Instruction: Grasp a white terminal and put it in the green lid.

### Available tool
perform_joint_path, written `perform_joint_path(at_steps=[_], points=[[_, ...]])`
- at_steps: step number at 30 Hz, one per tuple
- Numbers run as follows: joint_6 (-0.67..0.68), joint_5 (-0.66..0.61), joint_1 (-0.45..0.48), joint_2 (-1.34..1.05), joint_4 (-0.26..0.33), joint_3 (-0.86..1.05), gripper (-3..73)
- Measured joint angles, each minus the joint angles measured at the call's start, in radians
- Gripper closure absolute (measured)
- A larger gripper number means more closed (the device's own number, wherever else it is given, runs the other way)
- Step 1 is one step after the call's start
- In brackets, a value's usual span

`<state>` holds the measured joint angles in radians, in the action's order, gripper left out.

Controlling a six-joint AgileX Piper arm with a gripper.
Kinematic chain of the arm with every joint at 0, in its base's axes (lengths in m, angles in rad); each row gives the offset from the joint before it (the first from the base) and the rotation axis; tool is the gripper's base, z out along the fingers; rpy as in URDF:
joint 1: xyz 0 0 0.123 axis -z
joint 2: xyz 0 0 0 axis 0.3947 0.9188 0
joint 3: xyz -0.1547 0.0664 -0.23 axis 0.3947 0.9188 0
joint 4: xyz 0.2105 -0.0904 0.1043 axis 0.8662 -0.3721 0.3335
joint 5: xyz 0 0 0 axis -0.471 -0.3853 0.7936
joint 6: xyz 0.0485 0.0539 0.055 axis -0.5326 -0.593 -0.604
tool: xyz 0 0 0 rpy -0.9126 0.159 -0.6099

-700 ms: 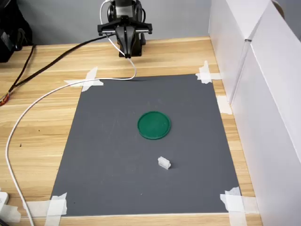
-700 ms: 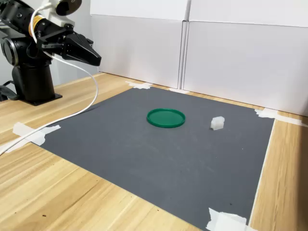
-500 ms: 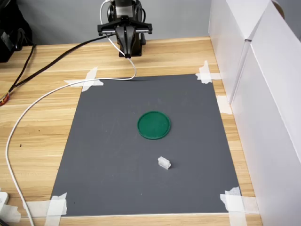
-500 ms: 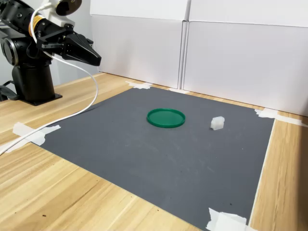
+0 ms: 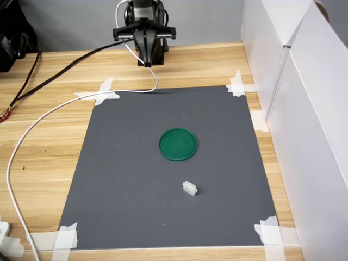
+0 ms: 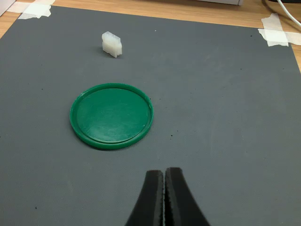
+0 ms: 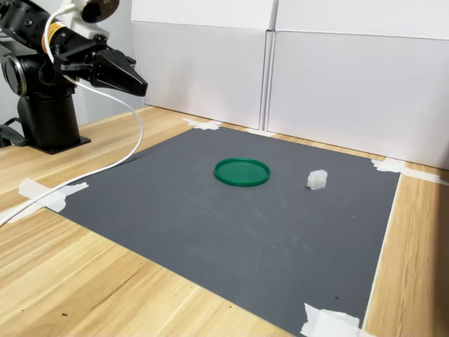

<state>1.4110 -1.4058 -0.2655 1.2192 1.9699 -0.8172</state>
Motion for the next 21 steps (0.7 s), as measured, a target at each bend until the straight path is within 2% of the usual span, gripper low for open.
perform_joint_path(at_steps=[14,21], points=[[0.0,-0.004,0.0,0.007,0.0,-0.001,71.0],[0.0,-0.053,0.0,0.141,-0.003,-0.076,71.0]])
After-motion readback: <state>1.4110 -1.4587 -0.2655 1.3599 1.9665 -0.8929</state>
